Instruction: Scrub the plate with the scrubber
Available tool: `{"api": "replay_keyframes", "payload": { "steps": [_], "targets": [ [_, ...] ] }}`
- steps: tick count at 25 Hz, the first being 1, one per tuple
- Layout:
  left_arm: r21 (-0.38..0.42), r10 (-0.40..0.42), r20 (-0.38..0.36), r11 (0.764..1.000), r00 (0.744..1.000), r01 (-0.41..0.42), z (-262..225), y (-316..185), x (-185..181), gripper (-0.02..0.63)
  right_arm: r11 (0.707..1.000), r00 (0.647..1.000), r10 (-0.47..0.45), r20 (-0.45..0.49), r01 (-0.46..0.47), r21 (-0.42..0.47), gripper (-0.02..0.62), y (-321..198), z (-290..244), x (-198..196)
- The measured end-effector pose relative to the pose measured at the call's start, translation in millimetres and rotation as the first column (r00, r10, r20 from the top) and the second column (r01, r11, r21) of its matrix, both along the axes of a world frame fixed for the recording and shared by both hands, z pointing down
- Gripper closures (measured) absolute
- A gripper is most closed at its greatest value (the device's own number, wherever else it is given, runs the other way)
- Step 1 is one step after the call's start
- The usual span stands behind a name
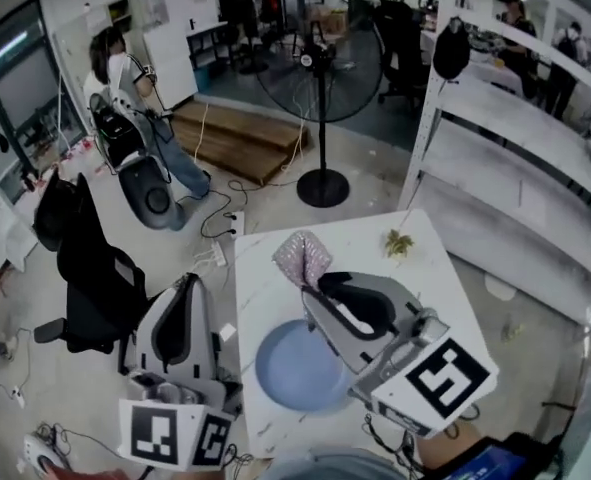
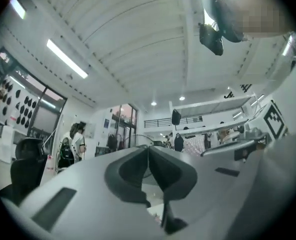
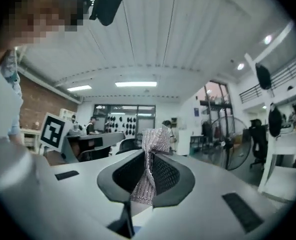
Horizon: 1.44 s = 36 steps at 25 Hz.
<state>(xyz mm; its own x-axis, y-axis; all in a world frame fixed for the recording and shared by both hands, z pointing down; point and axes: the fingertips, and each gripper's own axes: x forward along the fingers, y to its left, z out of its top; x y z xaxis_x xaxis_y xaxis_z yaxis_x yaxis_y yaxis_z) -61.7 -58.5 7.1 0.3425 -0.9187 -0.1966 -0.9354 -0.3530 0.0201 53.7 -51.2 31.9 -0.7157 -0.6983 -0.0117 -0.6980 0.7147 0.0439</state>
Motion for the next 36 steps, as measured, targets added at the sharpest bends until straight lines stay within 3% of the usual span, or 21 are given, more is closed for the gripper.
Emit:
{"api": "replay_keyframes", "payload": {
  "steps": [3, 8, 36],
  "targets": [
    [0.057, -0.028, -0.002, 0.998, 1.000, 0.028, -8.3, 10.0, 11.9, 0.598, 0.988, 0.992, 0.125, 0.030, -0.127, 0.092, 0.540, -5.5, -5.4, 13.9],
    [0.067, -0.062, 0.005, 0.996, 0.998, 0.061, -4.2, 17.7, 10.9, 0.598, 0.972, 0.980, 0.192, 0.048, -0.197, 0.126, 0.541, -4.1, -1.7, 24.1],
    [0.053, -0.054, 0.055, 0.997, 0.997, 0.051, 4.5, 23.4, 17.0, 0.598, 0.967, 0.976, 0.214, 0.035, -0.216, 0.134, 0.549, -0.7, 15.0, 17.9]
  ]
}}
